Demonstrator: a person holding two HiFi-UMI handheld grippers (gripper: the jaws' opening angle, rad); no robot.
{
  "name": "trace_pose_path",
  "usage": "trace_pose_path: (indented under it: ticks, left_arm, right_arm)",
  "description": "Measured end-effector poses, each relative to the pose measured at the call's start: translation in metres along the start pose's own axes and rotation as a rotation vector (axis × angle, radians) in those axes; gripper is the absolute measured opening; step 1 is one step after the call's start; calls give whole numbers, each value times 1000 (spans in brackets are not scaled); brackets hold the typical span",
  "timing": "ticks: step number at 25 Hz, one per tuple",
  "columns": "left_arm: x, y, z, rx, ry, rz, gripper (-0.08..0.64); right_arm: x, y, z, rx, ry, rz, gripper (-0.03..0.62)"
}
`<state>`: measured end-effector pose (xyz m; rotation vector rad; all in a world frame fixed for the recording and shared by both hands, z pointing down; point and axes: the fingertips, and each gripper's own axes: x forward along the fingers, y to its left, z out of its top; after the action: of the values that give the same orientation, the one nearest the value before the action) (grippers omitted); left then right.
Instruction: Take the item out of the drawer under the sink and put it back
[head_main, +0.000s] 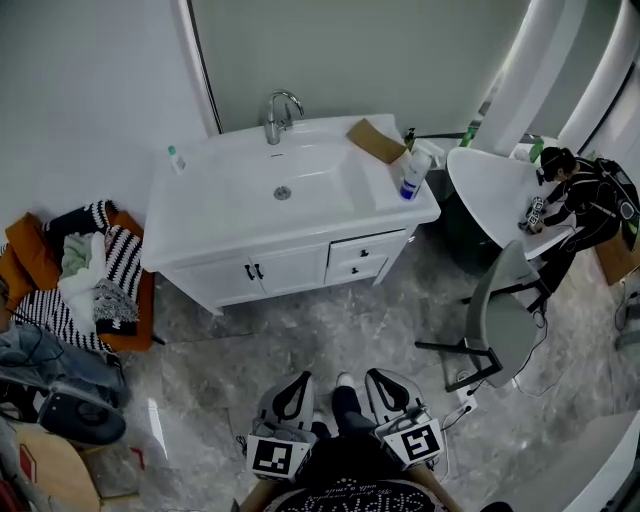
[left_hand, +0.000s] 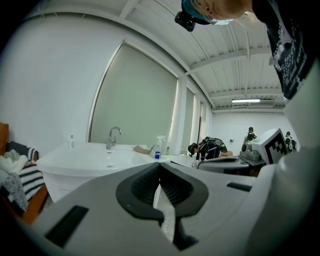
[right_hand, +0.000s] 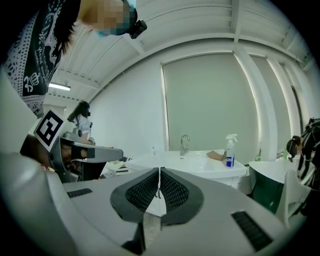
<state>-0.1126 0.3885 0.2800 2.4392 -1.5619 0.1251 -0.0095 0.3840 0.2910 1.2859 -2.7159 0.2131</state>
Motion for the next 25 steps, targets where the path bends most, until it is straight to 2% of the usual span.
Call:
trace_pose_path:
  ticks: [3,9,15,21,25]
  left_arm:
    - [19,1,8,-21,-34,29,5]
    - [59,1,19,-36,-44,49,5]
    - [90,-6,21,-13,-23,52,5]
    - [116,-22,30,-8,-55,61,5]
    - [124,-34,26,0,-38,55,5]
  right_arm:
    - [9,-21,3,-7,8,4,21]
    - [28,-60,12,-24,1,20,21]
    - [35,-89,15,-22,-5,40,21]
    - [29,-122,14,-21,-16,27,21]
    - [20,-137,7,-3,-3,13,21]
